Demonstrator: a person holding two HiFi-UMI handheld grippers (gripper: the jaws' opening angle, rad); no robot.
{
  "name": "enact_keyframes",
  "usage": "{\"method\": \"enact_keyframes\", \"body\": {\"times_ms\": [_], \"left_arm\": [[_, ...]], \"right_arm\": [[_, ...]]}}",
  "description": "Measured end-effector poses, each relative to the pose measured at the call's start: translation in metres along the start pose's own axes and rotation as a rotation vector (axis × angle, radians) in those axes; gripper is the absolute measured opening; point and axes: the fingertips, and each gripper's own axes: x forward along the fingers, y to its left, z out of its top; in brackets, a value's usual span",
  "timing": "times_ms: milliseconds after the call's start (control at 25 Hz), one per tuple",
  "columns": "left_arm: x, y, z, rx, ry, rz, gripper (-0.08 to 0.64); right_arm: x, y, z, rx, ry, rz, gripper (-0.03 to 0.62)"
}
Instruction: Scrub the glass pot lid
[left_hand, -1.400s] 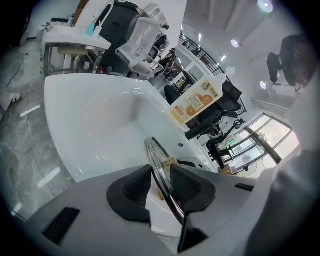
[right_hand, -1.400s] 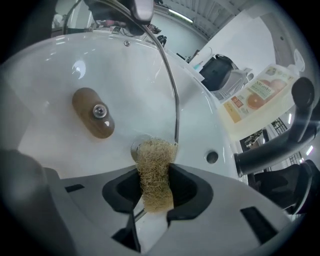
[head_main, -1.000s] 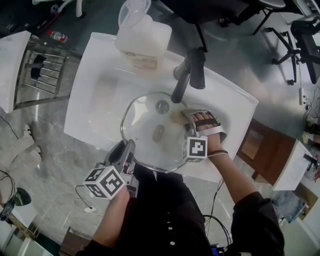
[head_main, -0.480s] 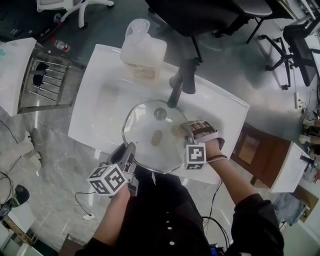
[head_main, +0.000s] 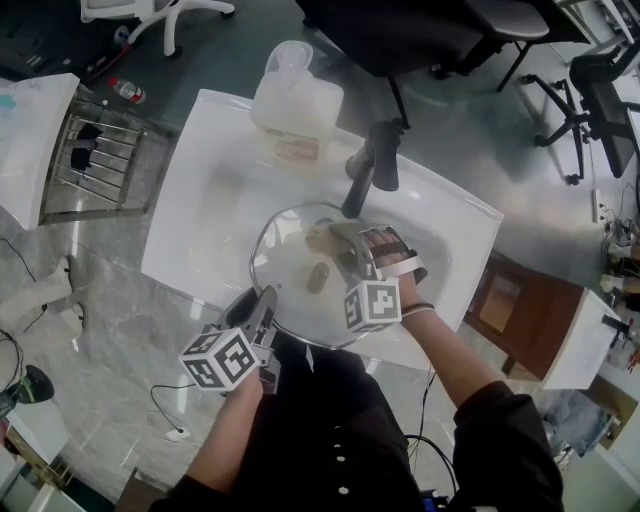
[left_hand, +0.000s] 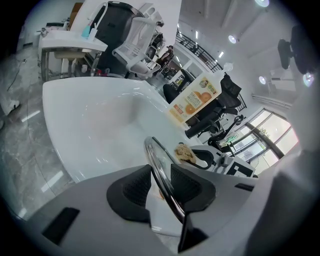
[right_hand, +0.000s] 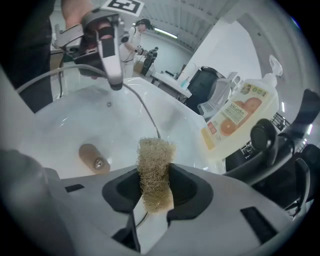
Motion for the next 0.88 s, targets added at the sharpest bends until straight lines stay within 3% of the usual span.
{"method": "enact_keyframes", "body": {"times_ms": [320, 560, 880], "left_arm": [[0.001, -0.002, 0.001, 0.000, 0.005, -0.005, 0.143], [0.000, -0.002, 0.001, -0.005, -0.003, -0.008, 0.141], [0.001, -0.001, 0.001, 0.013, 0.004, -0.008, 0.143]], "right_arm": [[0.045, -0.001, 0.034, -0.029, -0.100, -0.009, 0.147], [0.059, -0.003, 0.040, 0.001, -0.114, -0.036, 0.147], [0.065, 0.005, 0.042, -0.049, -0.131, -0.033, 0.147]]}}
